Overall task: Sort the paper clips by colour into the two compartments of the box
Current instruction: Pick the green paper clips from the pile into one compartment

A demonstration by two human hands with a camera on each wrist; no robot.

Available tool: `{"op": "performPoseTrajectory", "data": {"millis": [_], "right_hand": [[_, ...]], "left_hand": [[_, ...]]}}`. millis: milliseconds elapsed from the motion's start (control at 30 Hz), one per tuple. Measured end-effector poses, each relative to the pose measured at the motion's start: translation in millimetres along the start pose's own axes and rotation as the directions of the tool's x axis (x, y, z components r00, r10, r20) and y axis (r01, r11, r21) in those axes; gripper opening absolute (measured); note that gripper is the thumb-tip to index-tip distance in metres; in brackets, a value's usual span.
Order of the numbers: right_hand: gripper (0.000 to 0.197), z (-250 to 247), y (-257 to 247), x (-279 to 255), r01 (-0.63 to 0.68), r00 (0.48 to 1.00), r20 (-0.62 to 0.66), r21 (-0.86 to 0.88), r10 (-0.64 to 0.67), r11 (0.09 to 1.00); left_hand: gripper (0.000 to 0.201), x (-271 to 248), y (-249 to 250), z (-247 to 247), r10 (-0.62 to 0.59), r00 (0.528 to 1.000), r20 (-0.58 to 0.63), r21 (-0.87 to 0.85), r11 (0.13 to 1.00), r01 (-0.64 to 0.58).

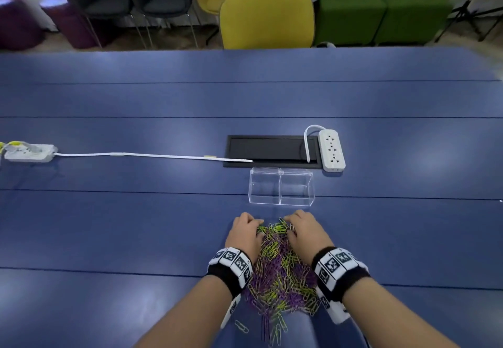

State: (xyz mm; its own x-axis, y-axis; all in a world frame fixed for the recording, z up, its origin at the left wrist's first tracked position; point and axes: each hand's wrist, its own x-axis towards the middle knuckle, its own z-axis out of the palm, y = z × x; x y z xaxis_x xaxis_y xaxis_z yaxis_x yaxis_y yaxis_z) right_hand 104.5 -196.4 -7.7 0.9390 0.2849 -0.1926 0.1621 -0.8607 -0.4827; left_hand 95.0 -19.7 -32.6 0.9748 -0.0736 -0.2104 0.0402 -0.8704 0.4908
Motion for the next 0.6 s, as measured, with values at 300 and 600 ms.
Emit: {"op": "performPoseTrajectory", "data": {"millis": [300,600], "right_hand": [[0.03,16,2,27,-0.03,0.997,0.069,-0.019,0.032,0.999],[0.021,22,-2,30,-0.048,0.992,0.113,-0.136,0.064,0.99]], "left_hand": [[0.01,12,-2,-2,-0.015,0.999,0.047,-0.005,1.0,0.015],[0.009,6,-2,-14,-0.122,0.99,0.074,-0.175,0.976,0.133]]}}
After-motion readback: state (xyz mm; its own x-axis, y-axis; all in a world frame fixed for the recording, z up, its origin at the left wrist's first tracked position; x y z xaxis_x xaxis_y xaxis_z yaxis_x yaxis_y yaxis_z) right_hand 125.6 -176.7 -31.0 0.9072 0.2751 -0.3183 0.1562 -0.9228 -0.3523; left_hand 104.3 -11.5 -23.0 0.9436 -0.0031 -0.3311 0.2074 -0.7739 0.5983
